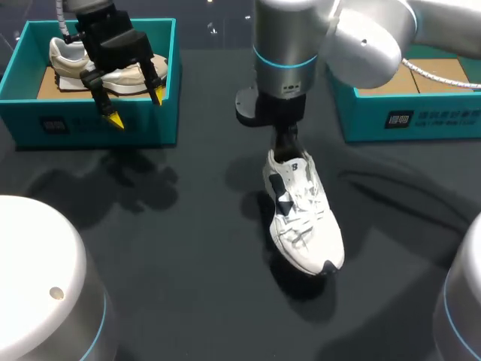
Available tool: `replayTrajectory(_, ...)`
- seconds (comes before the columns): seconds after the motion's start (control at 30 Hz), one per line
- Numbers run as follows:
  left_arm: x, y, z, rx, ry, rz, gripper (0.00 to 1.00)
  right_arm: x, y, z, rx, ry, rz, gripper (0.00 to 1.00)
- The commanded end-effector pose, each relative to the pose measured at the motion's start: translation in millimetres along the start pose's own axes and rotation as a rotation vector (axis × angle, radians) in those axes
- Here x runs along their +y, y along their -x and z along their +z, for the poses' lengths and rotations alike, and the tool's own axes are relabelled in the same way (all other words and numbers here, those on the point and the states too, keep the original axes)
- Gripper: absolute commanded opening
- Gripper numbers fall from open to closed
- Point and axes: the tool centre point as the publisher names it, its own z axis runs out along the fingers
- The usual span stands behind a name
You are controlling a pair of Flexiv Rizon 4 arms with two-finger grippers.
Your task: Take the shoe out of the shoebox, open the shoe tongue, remove and reinsert the insole, then place the shoe into the shoebox
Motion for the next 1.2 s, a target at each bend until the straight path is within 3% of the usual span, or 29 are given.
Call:
replayTrajectory(0.03, 0.0, -1.5, -0.3, -0.002, 0.002, 0.001, 1.0, -3.8, -2.6, -22.4, -0.002, 0.001, 0.0, 0.0)
replayTrajectory(0.4, 0.0, -1.5, -0.3, -0.002, 0.002, 0.001, 1.0, 0.0, -4.4, -22.0, -0.001, 0.018, 0.023, 0.0)
replayTrajectory(0.53, 0.0, -1.5, -0.3, -0.002, 0.002, 0.001, 1.0, -5.7, 3.1, -41.2, -0.02, -0.044, 0.061, 0.0)
replayTrajectory(0.8, 0.0, -1.5, -0.3, -0.002, 0.002, 0.001, 1.0, -42.4, 45.0, -84.4, -0.043, -0.113, 0.01, 0.0)
replayTrajectory(0.93, 0.0, -1.5, -0.3, -0.002, 0.002, 0.001, 1.0, -69.1, 69.7, -95.3, -0.058, -0.141, -0.013, 0.0)
replayTrajectory(1.17, 0.0, -1.5, -0.3, -0.002, 0.002, 0.001, 1.0, -131.7, 116.4, -110.2, -0.088, -0.155, -0.025, 0.0)
replayTrajectory(1.2, 0.0, -1.5, -0.3, -0.002, 0.002, 0.001, 1.0, -131.7, 116.4, -110.2, -0.088, -0.155, -0.025, 0.0)
